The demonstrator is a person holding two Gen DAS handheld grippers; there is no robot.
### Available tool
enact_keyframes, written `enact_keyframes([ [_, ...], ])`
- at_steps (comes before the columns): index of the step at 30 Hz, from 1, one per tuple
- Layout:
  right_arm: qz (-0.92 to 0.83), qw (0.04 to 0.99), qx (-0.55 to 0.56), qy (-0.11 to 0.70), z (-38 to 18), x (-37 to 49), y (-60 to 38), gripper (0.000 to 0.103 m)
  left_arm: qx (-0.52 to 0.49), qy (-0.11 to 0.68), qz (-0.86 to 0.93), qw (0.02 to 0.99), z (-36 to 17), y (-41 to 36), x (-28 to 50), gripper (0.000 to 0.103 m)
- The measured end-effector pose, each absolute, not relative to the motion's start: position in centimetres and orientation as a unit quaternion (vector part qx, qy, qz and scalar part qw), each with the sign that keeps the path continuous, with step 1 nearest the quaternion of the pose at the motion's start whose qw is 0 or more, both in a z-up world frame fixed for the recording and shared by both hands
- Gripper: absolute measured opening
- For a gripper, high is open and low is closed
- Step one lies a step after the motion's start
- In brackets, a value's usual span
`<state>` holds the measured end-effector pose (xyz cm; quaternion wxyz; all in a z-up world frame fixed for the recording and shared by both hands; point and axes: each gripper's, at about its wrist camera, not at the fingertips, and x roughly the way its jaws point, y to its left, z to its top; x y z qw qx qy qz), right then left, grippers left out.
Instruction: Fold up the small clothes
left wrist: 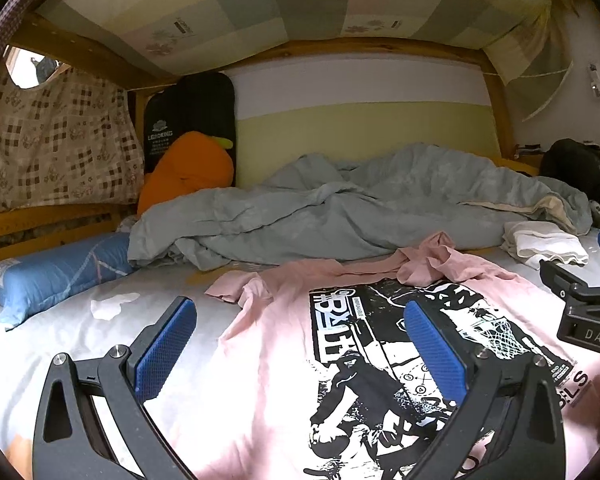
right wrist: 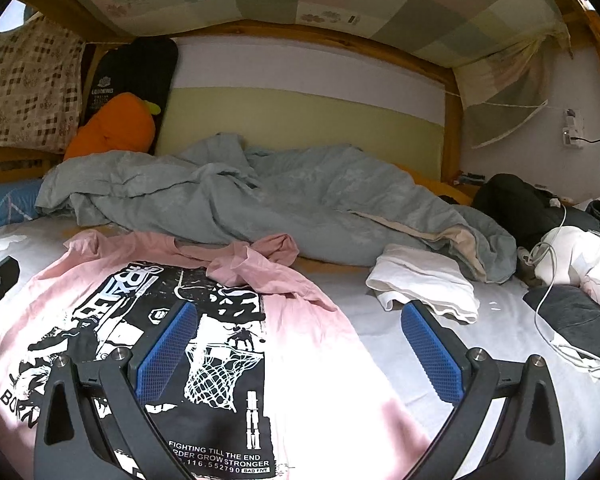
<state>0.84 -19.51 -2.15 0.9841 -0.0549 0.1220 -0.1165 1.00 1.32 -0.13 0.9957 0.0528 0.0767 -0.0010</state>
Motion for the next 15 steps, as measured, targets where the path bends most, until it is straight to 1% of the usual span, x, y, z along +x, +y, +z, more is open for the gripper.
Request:
enact_keyframes([
  [15, -0.116, 0.982, -0.060, 0.137, -2.28, 1.48, -19.43, 0.103, 0.057, 0.093, 0.003, 0.994, 0.02, 1.43, 1.38, 0.103],
])
